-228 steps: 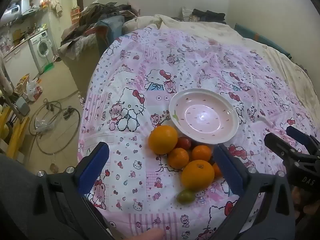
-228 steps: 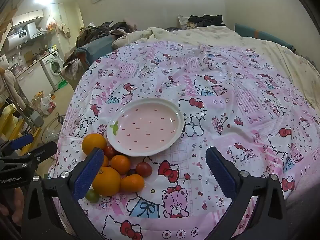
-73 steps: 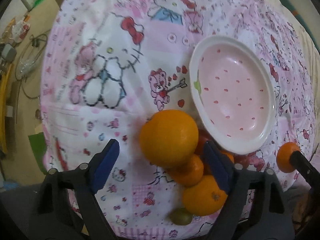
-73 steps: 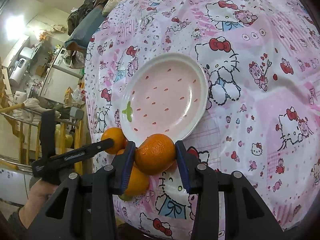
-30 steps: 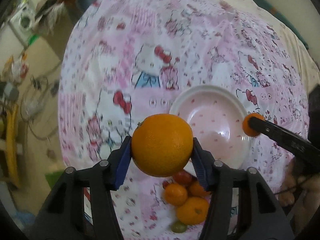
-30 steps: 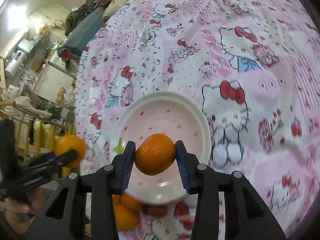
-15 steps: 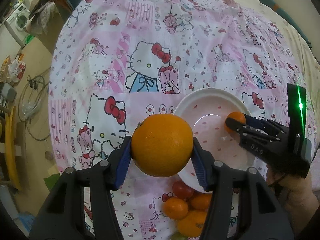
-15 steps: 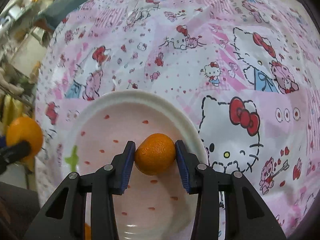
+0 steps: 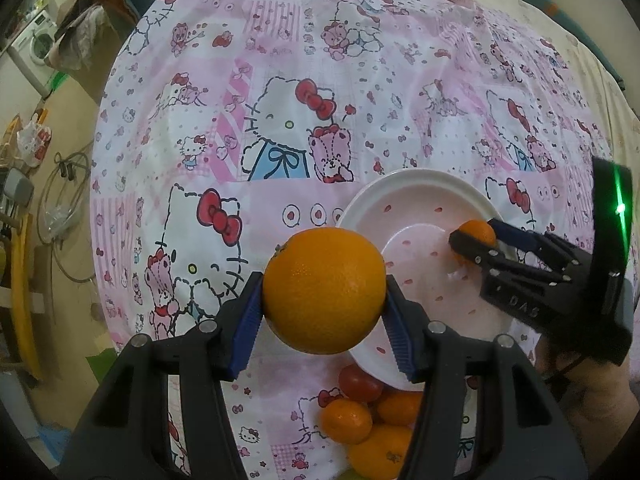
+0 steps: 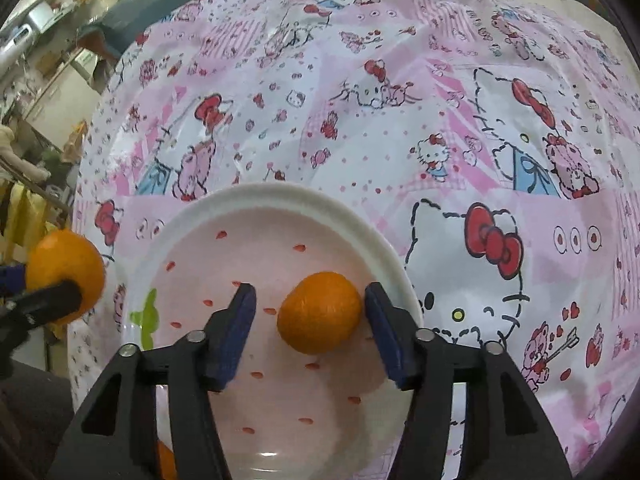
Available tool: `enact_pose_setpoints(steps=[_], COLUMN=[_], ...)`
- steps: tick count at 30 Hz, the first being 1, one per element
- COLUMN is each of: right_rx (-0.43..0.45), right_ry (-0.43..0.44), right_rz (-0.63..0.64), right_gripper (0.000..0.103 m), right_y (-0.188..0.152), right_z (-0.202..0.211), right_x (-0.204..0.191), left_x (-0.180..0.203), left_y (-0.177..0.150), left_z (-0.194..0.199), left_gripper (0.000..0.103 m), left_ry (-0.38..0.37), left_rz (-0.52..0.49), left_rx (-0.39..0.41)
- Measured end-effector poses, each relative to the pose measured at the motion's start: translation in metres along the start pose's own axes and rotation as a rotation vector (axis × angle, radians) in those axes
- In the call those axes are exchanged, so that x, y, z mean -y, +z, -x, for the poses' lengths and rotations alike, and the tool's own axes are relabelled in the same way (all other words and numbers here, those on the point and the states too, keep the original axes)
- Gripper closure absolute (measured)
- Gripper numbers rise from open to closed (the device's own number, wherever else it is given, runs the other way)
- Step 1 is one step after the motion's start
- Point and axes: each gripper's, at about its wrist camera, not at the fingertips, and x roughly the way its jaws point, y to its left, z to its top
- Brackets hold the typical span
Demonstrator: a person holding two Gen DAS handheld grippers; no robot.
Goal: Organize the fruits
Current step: 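Carry the mandarin onto the plate with the right gripper while the left gripper grasps a large orange, then lower the large orange onto the plate and open the left gripper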
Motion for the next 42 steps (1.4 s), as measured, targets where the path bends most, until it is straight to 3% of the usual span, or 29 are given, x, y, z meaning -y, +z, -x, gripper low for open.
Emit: enact_pose_setpoints(steps=[8,20,29,42], right_rx=[0.068,0.115,0.121,0.126], right_ry=[0.047,0.095,0.09,0.099], right_rz=[-0.095,-0.313,-0.365,-0.368], right_gripper=[0.039,0.034,0.034,0.034], right_y=[0.002,-0.034,-0.044,-0.041], right_z=[0.036,0.082,0.091,0.092], right_x=[0.015,0.077,0.104,0.108], left_x=[0.005,0.041,0.073,0.086], left_y=[0.001,0.005,0.022,0.026], left_z=[0.0,-0.023,-0.048,-0.072], left_gripper=[0.05,0.05,0.05,0.049], left_ry=[0.012,0.016,0.016,0.033], left_rz=[-0.036,-0.122,-0.16,-0.181], left_rx=[0.044,0.067,0.096,0.078])
